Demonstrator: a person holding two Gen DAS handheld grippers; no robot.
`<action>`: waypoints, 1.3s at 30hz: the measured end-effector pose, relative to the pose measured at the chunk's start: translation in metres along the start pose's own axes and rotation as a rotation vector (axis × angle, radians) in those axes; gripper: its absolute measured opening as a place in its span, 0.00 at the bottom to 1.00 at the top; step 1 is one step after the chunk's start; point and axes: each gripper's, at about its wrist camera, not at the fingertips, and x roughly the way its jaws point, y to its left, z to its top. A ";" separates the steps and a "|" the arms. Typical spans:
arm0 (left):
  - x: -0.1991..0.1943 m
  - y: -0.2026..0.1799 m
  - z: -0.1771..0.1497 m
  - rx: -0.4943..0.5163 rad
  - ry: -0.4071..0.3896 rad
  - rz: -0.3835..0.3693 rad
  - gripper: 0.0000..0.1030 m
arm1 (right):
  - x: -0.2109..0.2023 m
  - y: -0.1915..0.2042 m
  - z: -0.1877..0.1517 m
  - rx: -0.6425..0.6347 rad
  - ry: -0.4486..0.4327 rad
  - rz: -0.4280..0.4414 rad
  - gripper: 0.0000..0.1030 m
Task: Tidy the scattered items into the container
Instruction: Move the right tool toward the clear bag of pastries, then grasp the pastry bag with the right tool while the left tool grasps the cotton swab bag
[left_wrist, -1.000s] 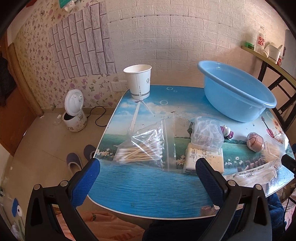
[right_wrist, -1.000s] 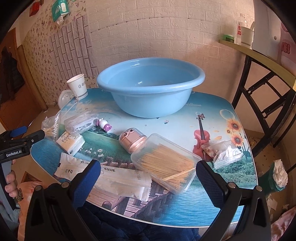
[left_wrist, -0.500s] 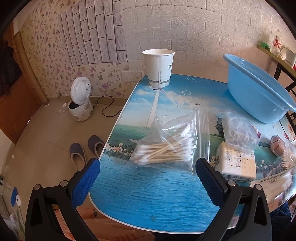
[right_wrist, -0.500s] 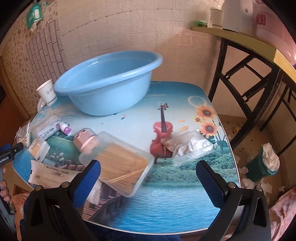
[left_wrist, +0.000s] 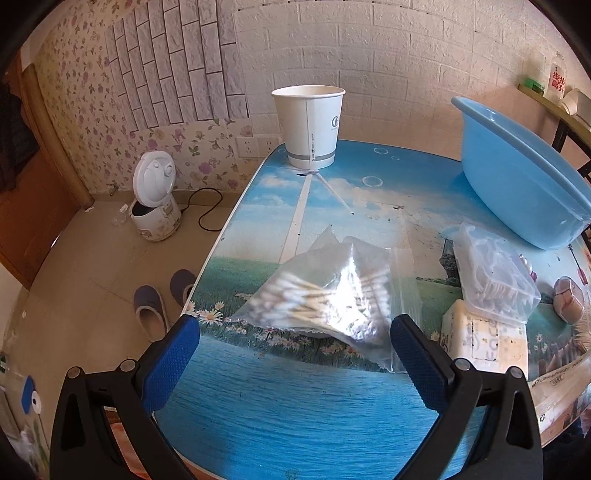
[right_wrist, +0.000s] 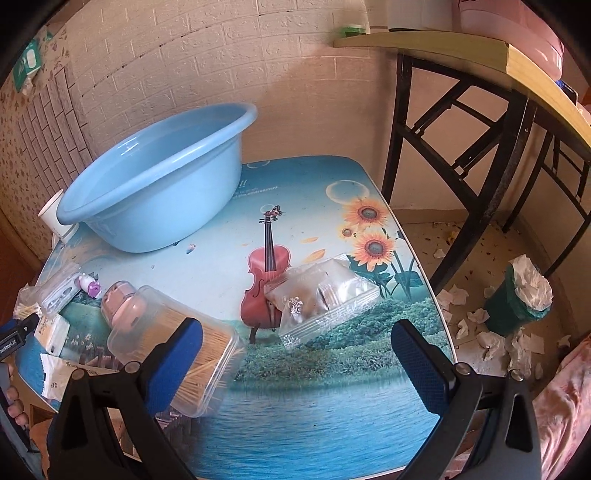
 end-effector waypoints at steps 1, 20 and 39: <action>0.001 0.000 0.001 0.001 0.001 -0.001 1.00 | 0.001 0.000 0.002 -0.004 -0.001 -0.005 0.98; 0.008 -0.014 0.013 0.026 0.012 -0.025 1.00 | 0.022 -0.017 0.013 -0.089 0.028 0.007 0.87; 0.023 -0.015 0.017 -0.009 0.043 -0.032 1.00 | 0.041 -0.019 0.015 -0.119 0.051 0.039 0.79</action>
